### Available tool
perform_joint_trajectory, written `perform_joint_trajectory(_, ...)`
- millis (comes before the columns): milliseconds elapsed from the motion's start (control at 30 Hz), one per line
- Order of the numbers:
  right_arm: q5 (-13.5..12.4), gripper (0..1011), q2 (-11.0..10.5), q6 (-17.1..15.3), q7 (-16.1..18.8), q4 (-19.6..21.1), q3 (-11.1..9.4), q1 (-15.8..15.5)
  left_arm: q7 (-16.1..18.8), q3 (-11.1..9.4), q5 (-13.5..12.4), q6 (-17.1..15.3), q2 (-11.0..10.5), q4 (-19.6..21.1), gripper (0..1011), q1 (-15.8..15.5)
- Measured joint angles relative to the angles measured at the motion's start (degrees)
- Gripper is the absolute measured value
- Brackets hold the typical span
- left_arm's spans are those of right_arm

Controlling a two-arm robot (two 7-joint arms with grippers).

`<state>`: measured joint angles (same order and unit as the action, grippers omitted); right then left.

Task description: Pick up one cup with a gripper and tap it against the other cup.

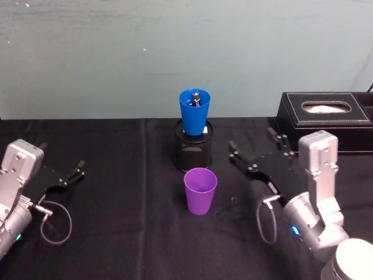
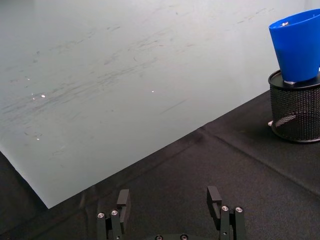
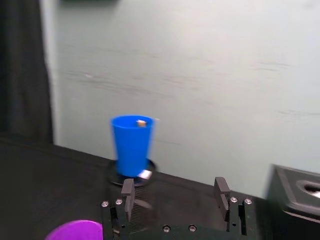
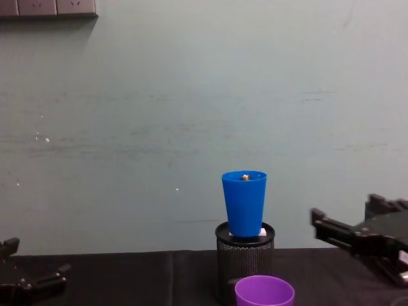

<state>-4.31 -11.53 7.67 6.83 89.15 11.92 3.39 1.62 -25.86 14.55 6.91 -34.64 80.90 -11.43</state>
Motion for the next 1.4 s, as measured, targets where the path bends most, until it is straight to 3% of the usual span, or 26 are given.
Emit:
perform_joint_trajectory(167, 2.4, 1003, 1.3, -2.3, -4.0, 1.1, -2.0, -1.7, 0.0, 0.0, 0.0, 0.0, 0.0, 0.0, 1000, 0.0)
perform_joint_trajectory(333, 3.7, 1002, 2.4, -3.2, -5.8, 1.1, -3.1, -2.3, 0.0, 0.0, 0.0, 0.0, 0.0, 0.0, 1000, 0.0)
perform_joint_trajectory(500, 4.0, 1003, 2.6, -2.1, -5.0, 0.3, -3.2, -2.5, 0.0, 0.0, 0.0, 0.0, 0.0, 0.0, 1000, 0.0)
perform_joint_trajectory(1400, 3.9, 1003, 2.5, -2.4, -5.2, 0.5, -3.1, -2.4, 0.0, 0.0, 0.0, 0.0, 0.0, 0.0, 1000, 0.0)
